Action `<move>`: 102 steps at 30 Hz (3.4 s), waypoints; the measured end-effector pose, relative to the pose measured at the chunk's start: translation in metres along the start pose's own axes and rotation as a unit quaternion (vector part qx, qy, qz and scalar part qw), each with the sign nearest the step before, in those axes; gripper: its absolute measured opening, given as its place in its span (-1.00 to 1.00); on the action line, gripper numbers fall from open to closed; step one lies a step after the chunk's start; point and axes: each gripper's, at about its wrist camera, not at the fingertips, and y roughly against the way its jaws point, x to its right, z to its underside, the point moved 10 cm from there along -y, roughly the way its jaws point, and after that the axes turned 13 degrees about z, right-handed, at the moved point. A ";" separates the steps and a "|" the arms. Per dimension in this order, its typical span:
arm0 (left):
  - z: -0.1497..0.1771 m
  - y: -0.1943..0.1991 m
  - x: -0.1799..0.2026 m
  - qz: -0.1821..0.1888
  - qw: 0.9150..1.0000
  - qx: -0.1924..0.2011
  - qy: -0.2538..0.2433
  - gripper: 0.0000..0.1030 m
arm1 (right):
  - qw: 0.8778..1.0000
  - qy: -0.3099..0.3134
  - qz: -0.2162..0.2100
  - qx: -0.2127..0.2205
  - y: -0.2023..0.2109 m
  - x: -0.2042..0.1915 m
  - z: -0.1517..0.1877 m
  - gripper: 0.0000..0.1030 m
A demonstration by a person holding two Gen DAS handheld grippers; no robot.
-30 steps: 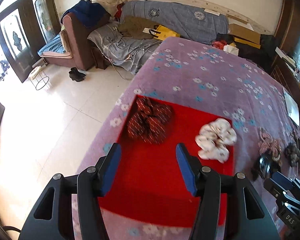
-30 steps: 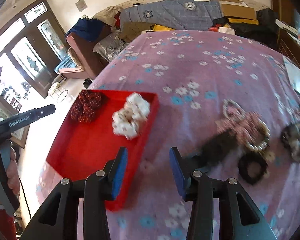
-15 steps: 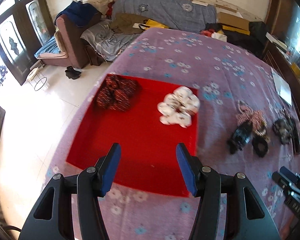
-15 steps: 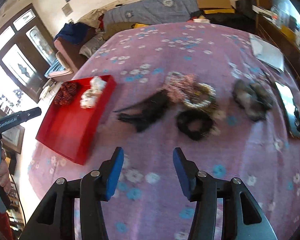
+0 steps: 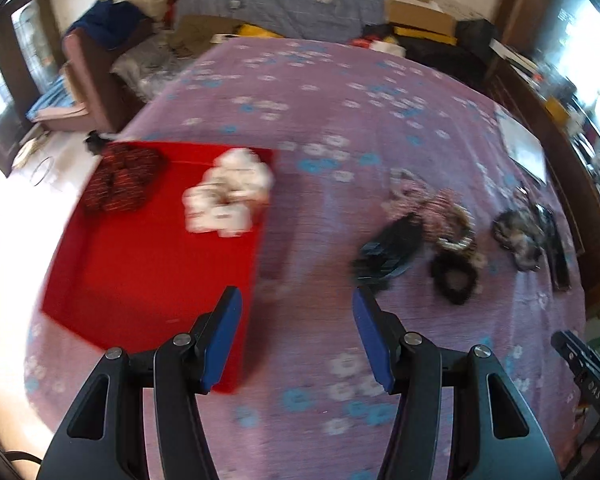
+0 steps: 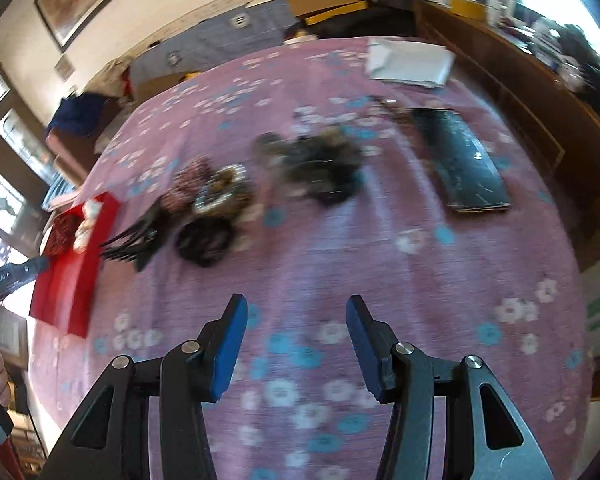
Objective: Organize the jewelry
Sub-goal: 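Move both tools back toward the plaid and grey scrunchies, then grasp the red plaid scrunchie with left tool while right grasps grey scrunchie, then carry both scrunchies into the red tray and open both tools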
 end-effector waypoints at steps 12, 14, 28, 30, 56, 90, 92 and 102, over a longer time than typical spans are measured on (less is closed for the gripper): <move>-0.040 -0.083 0.107 0.053 0.994 -0.019 -0.091 0.09 | 0.999 -0.024 -0.021 0.019 -0.033 0.027 -0.050 0.07; -0.047 -0.093 0.112 0.052 0.994 -0.022 -0.095 0.09 | 0.999 -0.021 -0.024 0.023 -0.043 0.022 -0.063 0.07; -0.066 -0.164 0.129 0.010 0.984 -0.072 -0.162 -0.47 | 0.998 -0.049 -0.044 -0.015 -0.099 0.014 -0.099 0.07; -0.063 -0.165 0.129 0.011 0.984 -0.077 -0.161 -0.86 | 0.998 -0.047 -0.044 -0.018 -0.103 0.011 -0.100 0.07; -0.029 -0.024 0.166 0.102 0.985 0.011 -0.137 -0.89 | 0.997 0.005 -0.061 0.051 -0.014 -0.012 -0.086 -0.87; 0.000 0.111 -0.107 0.012 0.993 0.108 0.046 -0.88 | 0.972 0.168 -0.138 0.087 0.070 -0.200 -0.019 -0.86; 0.001 0.109 -0.121 -0.009 0.994 0.101 0.041 -0.88 | 0.969 0.183 -0.148 0.081 0.070 -0.222 -0.013 -0.86; 0.007 0.072 -0.180 -0.063 0.996 0.053 0.030 -0.88 | 0.948 0.265 -0.164 0.062 0.062 -0.320 0.025 -0.85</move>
